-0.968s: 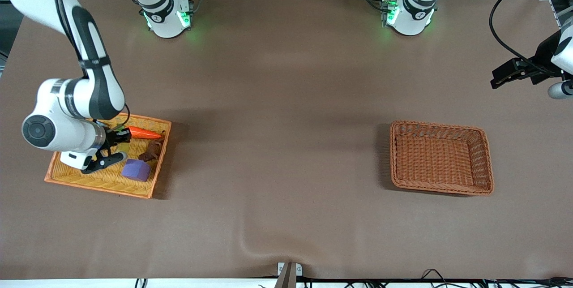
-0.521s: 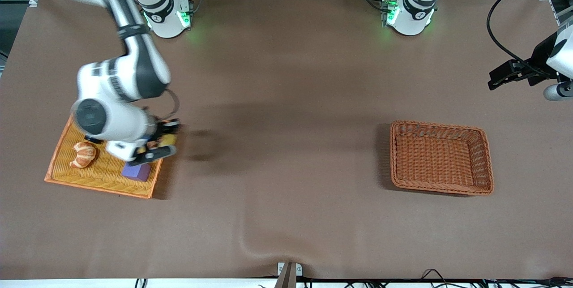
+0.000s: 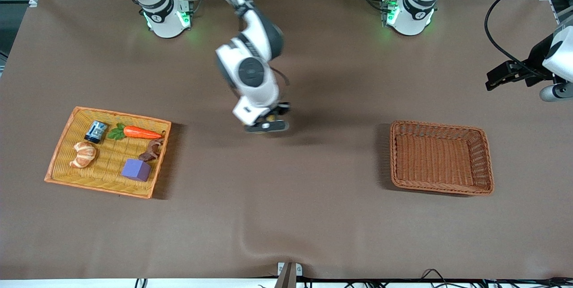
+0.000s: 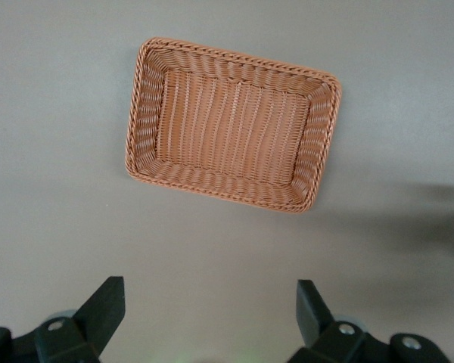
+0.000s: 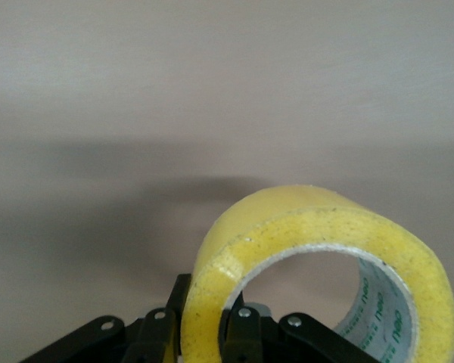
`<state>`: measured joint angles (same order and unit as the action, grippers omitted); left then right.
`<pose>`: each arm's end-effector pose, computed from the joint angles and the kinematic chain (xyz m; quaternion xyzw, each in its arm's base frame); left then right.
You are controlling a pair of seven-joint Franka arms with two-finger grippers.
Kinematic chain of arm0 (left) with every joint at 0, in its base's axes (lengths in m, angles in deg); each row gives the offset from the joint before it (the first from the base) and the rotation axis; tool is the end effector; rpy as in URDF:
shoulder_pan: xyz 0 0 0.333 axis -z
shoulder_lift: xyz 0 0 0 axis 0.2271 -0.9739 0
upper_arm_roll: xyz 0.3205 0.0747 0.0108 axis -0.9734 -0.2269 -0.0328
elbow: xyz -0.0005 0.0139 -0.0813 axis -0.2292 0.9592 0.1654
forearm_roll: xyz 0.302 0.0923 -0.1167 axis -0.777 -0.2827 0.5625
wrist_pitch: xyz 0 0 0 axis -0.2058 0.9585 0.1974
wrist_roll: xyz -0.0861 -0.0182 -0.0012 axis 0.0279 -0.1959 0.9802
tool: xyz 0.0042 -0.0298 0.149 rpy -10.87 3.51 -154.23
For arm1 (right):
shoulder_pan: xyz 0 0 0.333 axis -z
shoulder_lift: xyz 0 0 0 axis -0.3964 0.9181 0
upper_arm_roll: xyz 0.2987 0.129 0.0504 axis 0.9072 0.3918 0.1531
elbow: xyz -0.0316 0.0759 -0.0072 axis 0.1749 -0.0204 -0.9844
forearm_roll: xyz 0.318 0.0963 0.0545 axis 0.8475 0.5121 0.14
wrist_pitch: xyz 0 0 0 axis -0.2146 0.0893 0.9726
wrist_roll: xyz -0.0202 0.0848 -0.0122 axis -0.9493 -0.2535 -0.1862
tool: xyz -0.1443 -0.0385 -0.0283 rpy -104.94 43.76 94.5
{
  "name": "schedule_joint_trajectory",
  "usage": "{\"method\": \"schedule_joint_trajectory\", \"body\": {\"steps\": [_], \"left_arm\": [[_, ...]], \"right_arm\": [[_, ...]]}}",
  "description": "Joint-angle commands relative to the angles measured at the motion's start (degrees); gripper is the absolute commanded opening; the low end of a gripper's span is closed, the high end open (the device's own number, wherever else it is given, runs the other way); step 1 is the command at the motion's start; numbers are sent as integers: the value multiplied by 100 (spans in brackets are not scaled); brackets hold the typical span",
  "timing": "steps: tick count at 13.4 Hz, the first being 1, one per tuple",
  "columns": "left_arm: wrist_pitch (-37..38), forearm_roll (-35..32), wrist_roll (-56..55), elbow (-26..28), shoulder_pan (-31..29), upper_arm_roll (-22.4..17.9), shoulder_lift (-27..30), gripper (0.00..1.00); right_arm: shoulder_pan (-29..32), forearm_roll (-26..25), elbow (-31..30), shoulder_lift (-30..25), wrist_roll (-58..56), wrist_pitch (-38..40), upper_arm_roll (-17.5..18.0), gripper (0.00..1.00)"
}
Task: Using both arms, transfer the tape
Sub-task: 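Carry the tape roll with the right gripper to the table middle, then release the tape with the right gripper while the left gripper approaches it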
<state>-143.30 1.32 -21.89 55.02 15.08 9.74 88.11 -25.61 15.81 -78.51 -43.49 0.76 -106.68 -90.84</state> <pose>0.4920 -0.0161 0.5792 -0.9985 -0.0493 0.0219 0.0103 0.4709 0.4764 0.2777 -0.9987 -0.0066 0.0377 0.0338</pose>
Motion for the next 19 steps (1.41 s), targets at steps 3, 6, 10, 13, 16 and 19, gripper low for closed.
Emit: {"method": "schedule_joint_trajectory", "body": {"steps": [3, 6, 10, 13, 16, 19], "left_arm": [[-80, -28, 0, 147, -29, 41, 115, 100], [-106, -19, 0, 208, -29, 49, 115, 100], [-238, 86, -174, 322, -20, 146, 89, 100], [-449, 420, -1104, 472, -11, 487, -7, 100], [-791, 412, -2885, 455, 33, 1260, -481, 100], [-1388, 359, -4337, 437, 348, 1675, -999, 100]], "right_arm": [[-130, 163, 1690, 1520, 638, -269, -44, 0], [-140, 136, 1690, 1556, 877, -413, 53, 35], [87, 145, 1673, 970, 869, 586, 18, 100], [203, 31, 1017, -127, 860, 1047, -244, 100], [649, 31, -108, -1271, 176, 976, -316, 100], [1211, -4, -786, -2281, -35, 1378, -413, 100]]}}
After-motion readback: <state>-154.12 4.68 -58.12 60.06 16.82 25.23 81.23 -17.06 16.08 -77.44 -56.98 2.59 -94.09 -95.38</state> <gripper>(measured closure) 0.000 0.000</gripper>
